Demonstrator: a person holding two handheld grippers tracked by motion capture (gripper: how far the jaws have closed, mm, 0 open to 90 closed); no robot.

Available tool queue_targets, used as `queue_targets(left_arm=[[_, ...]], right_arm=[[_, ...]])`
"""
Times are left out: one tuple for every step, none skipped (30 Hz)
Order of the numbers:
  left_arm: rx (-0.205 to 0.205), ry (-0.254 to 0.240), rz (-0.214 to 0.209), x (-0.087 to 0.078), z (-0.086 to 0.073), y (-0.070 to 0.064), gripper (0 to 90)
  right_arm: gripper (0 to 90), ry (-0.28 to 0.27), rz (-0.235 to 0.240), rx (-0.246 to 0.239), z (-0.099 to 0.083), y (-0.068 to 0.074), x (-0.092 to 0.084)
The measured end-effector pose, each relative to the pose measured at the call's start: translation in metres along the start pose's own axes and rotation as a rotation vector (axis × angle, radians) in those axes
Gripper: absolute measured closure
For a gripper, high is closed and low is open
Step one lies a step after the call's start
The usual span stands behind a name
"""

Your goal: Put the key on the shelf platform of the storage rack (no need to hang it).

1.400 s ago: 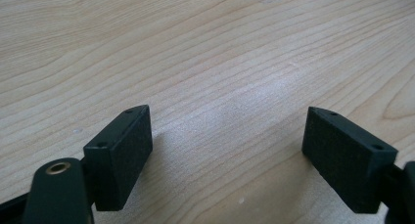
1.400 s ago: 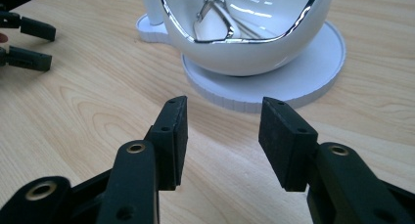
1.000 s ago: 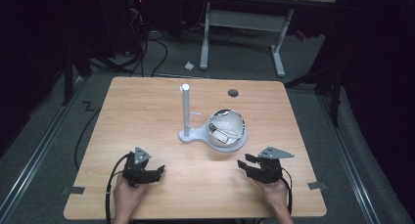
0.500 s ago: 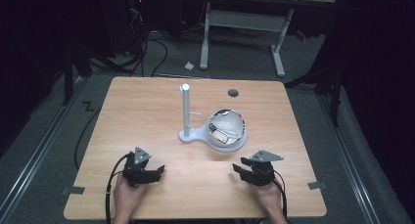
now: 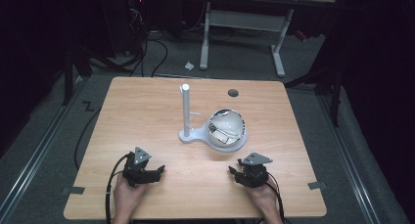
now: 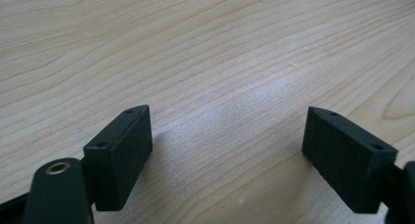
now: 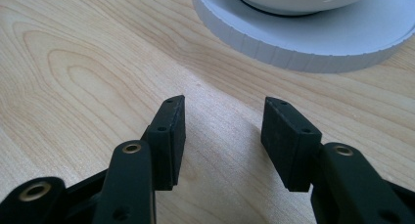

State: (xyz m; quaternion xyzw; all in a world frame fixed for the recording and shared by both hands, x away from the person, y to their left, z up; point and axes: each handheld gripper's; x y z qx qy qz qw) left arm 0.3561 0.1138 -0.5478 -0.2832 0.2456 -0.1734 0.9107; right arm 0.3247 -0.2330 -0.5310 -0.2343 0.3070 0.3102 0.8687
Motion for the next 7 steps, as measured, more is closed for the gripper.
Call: queue_targets(left_arm=[[0.0, 0.0, 0.0, 0.0, 0.0, 0.0, 19.3], [0.0, 0.0, 0.0, 0.0, 0.0, 0.0, 19.2], [0.0, 0.0, 0.0, 0.0, 0.0, 0.0, 19.2], [0.0, 0.0, 0.0, 0.0, 0.0, 0.0, 19.2], [0.0, 0.0, 0.0, 0.0, 0.0, 0.0, 19.2], [0.0, -0.001, 0.0, 0.0, -0.0001, 0.0, 19.2], [-0.001, 0.0, 0.0, 0.0, -0.0001, -0.0001, 19.3]], right_arm=[[51.4, 0.0, 0.0, 0.0, 0.0, -0.0003, 0.0002], [50.9, -0.001, -0.001, 0.003, 0.0001, -0.0004, 0.0005], [50.5, 0.0, -0.002, 0.004, 0.0002, -0.0002, 0.0006], [50.5, 0.002, -0.004, 0.004, 0.0003, -0.0001, 0.0005], [50.5, 0.002, -0.005, 0.005, 0.0003, 0.0001, 0.0005], [50.5, 0.002, -0.005, 0.005, 0.0003, 0.0001, 0.0005], [50.4, 0.001, -0.004, 0.005, 0.0002, -0.0001, 0.0006]])
Point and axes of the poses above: each handheld gripper's, and its own axes: x roughly forward along the jaws, z roughly out of its top, y roughly to its left, and after that the axes turned 15 degrees about -x, right-handed
